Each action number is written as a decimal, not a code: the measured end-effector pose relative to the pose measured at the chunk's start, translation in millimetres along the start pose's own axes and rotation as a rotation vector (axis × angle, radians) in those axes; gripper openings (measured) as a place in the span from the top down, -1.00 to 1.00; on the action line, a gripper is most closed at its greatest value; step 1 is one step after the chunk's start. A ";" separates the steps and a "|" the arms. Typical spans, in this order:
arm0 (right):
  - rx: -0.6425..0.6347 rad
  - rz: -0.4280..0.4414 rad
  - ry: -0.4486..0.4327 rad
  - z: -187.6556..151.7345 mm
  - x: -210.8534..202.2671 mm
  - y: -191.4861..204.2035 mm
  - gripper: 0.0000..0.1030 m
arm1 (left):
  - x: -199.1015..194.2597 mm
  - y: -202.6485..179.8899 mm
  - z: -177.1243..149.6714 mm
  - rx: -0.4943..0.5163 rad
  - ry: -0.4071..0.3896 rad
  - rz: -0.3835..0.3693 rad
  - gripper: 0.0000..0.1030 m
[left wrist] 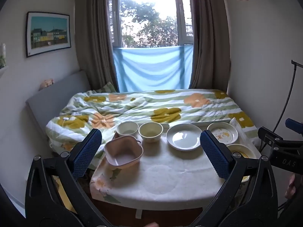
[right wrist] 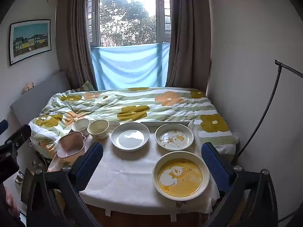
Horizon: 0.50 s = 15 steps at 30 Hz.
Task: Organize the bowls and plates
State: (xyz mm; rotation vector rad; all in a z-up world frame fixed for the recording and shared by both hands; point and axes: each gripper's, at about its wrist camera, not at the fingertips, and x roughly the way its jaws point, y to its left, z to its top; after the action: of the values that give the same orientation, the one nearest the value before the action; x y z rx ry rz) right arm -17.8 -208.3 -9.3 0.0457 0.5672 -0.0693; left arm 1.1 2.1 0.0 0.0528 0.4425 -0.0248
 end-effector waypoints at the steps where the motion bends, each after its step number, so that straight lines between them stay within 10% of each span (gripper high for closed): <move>1: 0.002 0.002 0.000 0.2 0.4 0.6 -0.99 | 0.6 1.5 0.2 -0.002 -0.002 -0.002 -0.99; 15: -0.009 -0.010 -0.010 7.4 3.5 -2.6 -0.99 | -3.8 -7.8 7.1 0.003 -0.056 0.027 -0.99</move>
State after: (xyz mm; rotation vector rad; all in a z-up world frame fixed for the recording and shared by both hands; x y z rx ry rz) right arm -11.1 -211.6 -5.0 0.0342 0.5580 -0.0763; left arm 0.4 -6.1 7.7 0.0607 0.3856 -0.0007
